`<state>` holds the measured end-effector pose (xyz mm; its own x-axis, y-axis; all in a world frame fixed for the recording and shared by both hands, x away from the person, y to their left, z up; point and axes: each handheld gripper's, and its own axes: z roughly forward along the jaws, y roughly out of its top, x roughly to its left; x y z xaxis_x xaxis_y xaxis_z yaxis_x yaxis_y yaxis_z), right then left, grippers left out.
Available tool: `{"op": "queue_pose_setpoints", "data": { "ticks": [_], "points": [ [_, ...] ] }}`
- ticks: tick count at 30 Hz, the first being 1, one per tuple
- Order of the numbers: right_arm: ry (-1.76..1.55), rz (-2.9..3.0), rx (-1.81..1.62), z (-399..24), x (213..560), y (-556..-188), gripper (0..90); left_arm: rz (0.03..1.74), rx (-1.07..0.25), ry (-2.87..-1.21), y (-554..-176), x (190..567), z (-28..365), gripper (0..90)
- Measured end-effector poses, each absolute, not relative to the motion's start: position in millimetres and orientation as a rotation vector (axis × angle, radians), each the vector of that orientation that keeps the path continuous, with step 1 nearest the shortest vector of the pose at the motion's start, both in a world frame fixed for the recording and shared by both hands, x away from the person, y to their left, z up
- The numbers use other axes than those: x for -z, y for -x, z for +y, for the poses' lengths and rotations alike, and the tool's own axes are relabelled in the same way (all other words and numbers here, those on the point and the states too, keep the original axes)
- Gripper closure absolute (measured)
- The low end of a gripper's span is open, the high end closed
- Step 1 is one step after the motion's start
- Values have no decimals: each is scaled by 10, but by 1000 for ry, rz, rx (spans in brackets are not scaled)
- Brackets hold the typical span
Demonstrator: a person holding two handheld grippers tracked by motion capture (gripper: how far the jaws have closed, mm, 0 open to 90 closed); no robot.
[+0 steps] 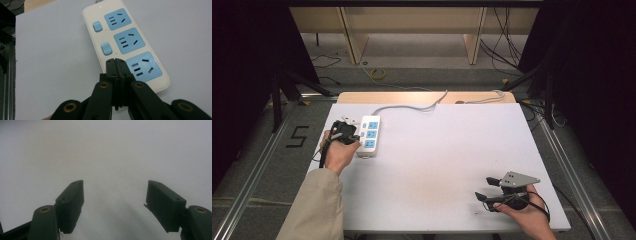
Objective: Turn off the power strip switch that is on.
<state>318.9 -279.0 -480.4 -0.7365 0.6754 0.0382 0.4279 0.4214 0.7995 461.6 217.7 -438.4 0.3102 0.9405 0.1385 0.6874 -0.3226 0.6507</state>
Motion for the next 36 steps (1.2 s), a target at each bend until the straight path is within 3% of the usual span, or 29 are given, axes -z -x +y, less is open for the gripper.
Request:
{"op": "queue_pose_setpoints", "data": {
  "ticks": [36],
  "points": [
    [-961,2391,-1223,-2788,4806,-3191,315,1453,-677,-2141,-4724,4513,2117,899]
  ]
}}
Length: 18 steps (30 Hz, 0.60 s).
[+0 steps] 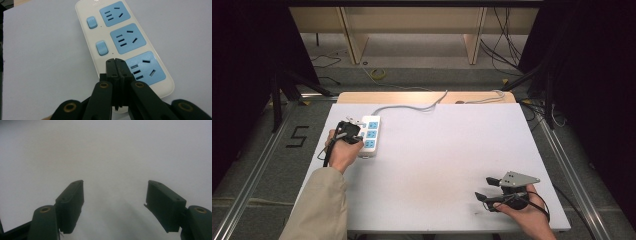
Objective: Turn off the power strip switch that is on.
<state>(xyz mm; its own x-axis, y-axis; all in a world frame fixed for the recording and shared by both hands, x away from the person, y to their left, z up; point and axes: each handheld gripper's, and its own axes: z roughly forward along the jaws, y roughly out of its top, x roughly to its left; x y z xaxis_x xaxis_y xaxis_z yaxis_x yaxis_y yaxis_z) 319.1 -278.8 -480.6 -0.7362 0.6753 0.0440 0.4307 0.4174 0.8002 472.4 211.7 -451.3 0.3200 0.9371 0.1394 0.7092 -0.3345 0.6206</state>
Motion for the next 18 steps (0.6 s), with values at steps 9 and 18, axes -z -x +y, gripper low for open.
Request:
{"op": "queue_pose_setpoints", "data": {
  "ticks": [9,18],
  "points": [
    [-962,2390,-1226,-2787,4808,-3192,314,1461,-672,-2156,-4743,4543,2109,899],
    [-962,2390,-1226,-2785,4810,-3193,314,1483,-692,-2163,-4742,4542,2090,900]
  ]
}}
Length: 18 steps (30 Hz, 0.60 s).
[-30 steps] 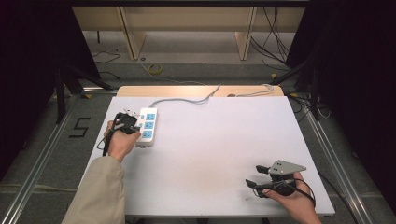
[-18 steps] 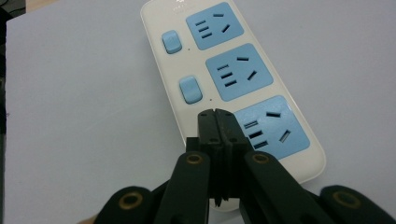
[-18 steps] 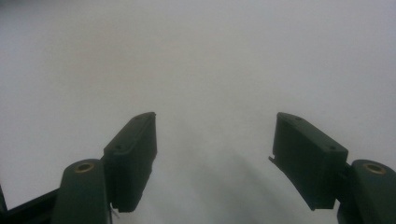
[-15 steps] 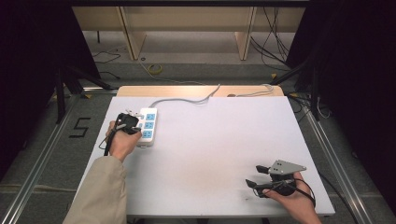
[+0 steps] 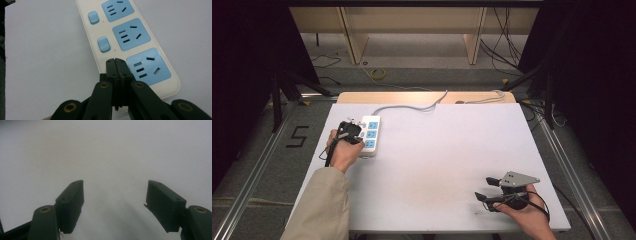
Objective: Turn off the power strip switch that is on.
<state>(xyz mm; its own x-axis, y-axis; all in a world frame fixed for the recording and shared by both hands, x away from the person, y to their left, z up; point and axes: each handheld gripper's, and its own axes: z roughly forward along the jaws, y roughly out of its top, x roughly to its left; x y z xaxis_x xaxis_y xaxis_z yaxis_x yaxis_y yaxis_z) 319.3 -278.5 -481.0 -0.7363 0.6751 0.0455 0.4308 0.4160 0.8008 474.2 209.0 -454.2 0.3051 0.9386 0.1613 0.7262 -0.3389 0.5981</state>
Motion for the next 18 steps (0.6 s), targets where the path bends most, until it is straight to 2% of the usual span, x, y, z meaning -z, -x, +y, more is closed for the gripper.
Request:
{"op": "queue_pose_setpoints", "data": {
  "ticks": [18],
  "points": [
    [-962,2390,-1226,-2783,4809,-3189,314,1479,-693,-2176,-4741,4541,2080,900]
  ]
}}
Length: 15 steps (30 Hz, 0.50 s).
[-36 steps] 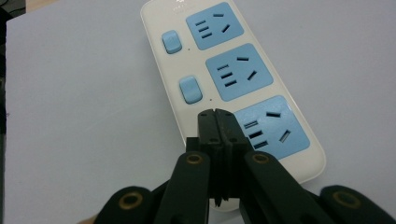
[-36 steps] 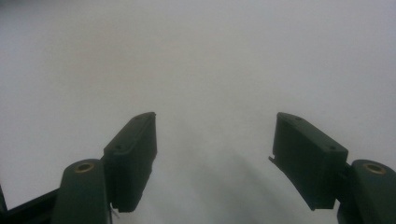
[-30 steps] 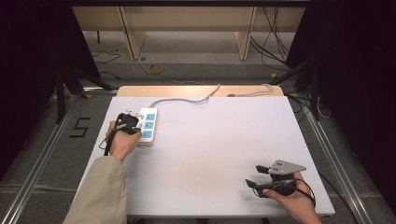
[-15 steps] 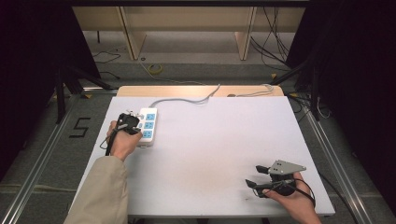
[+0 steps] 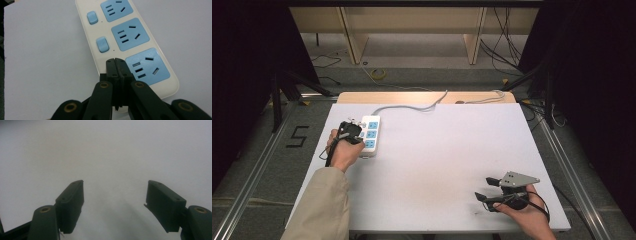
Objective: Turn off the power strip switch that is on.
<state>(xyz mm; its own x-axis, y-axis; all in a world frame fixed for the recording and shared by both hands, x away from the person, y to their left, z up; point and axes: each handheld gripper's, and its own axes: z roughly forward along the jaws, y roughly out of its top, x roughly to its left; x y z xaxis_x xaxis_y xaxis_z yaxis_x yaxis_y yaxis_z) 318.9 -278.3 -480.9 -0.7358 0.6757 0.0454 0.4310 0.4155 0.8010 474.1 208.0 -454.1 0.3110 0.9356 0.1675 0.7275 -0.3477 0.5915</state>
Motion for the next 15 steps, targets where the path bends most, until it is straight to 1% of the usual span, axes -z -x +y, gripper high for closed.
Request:
{"op": "queue_pose_setpoints", "data": {
  "ticks": [10,15],
  "points": [
    [-963,2391,-1223,-2787,4805,-3184,314,1478,-724,-2199,-4742,4552,2038,900],
    [-960,2390,-1224,-2789,4804,-3187,315,1485,-710,-2183,-4745,4551,2053,900]
  ]
}}
